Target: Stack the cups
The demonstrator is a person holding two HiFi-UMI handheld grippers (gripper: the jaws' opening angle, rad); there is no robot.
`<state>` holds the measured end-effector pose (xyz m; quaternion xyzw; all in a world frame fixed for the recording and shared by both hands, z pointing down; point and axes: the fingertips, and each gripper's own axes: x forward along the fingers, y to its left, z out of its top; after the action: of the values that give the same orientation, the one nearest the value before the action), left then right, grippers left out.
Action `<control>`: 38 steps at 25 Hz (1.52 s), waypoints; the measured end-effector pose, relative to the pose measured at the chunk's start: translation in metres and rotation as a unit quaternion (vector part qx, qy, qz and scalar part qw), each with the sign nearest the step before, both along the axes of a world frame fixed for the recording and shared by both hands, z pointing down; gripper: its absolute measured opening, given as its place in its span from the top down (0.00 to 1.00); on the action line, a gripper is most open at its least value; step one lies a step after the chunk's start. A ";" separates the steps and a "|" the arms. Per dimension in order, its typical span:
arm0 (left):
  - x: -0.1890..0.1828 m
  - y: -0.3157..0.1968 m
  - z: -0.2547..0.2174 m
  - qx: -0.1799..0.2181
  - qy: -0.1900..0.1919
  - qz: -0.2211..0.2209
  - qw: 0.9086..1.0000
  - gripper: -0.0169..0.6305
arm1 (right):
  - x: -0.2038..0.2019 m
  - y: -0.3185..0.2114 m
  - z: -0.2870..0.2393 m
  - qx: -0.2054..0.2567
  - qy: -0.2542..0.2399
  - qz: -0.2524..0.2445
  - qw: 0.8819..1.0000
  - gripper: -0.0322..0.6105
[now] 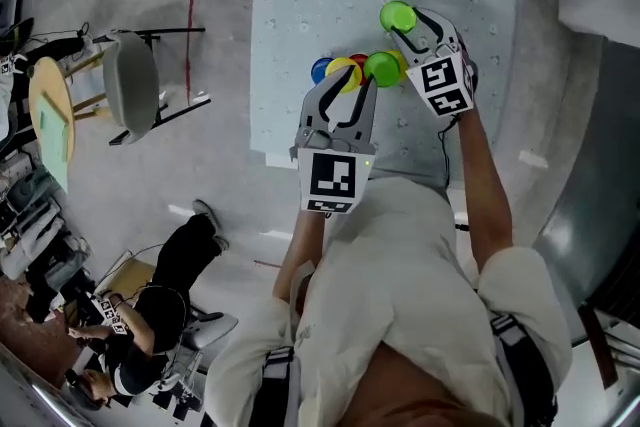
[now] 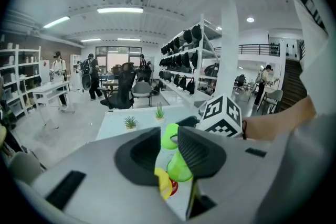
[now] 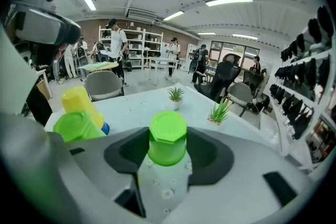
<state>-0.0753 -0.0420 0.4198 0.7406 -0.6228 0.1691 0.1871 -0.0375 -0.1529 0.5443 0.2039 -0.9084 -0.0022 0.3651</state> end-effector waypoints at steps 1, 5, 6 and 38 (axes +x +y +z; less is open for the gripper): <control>-0.001 0.001 -0.001 0.001 -0.001 -0.001 1.000 0.81 | 0.000 0.001 -0.004 0.003 -0.002 -0.001 1.000 0.61; -0.004 0.008 -0.004 0.006 -0.006 -0.002 1.000 0.81 | 0.001 0.008 -0.025 0.015 -0.010 -0.006 1.000 0.61; -0.004 0.009 -0.005 0.007 -0.007 -0.002 1.000 0.81 | 0.001 0.011 -0.031 0.019 -0.012 -0.008 1.000 0.61; -0.026 0.052 -0.005 0.015 -0.016 -0.024 0.999 0.81 | -0.019 0.111 -0.116 0.016 -0.032 -0.127 0.991 0.61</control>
<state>-0.1015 0.0096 0.4148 0.7252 -0.6458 0.1673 0.1704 -0.0561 -0.0416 0.4286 0.0922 -0.9380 -0.0562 0.3295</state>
